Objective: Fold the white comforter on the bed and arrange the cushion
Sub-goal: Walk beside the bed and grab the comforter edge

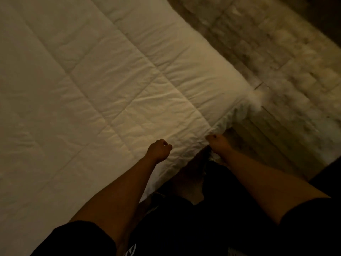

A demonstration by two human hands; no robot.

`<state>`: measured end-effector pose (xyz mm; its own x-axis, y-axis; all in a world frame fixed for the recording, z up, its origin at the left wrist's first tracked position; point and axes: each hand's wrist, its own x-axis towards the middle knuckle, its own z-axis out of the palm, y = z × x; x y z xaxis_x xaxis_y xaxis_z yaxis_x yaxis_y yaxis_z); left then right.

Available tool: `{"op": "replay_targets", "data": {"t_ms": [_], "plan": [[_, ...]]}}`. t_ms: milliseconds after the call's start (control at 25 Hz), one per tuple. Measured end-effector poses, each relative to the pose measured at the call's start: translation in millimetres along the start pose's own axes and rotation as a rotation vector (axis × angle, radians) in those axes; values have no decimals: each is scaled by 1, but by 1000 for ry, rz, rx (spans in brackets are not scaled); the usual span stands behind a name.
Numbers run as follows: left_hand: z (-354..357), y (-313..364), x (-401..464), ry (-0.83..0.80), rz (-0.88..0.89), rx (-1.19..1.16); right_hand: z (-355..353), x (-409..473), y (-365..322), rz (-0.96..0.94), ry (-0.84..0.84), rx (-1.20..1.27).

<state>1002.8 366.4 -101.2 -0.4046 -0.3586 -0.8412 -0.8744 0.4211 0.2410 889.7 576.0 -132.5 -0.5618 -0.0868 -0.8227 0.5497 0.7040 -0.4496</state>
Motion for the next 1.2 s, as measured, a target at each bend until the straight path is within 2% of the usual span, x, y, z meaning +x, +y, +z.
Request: {"op": "replay_targets", "data": {"t_ms": [160,280,400,480,600,720,920,1000,1080,1200], "plan": [[49,122,34,13,153,191,-89,74,27,62,-7,9],[80,196,63,87,406,420,-135,118,36,145,29,109],[108,259,97,185,709,593,-167,167,44,231,147,396],[125,295,127,241,825,716,-188,207,44,274,224,601],[145,344,168,184,880,950,-208,265,47,406,282,739],[171,383,216,123,934,1184,-215,310,52,523,202,883],[215,415,272,87,769,1336,-213,377,80,483,-13,1141],[230,423,273,74,704,1341,-217,390,90,462,-70,1279],[241,429,270,50,642,1245,-222,393,94,394,-55,1380],[248,425,258,26,699,1022,-235,370,90,202,-125,1519]]}}
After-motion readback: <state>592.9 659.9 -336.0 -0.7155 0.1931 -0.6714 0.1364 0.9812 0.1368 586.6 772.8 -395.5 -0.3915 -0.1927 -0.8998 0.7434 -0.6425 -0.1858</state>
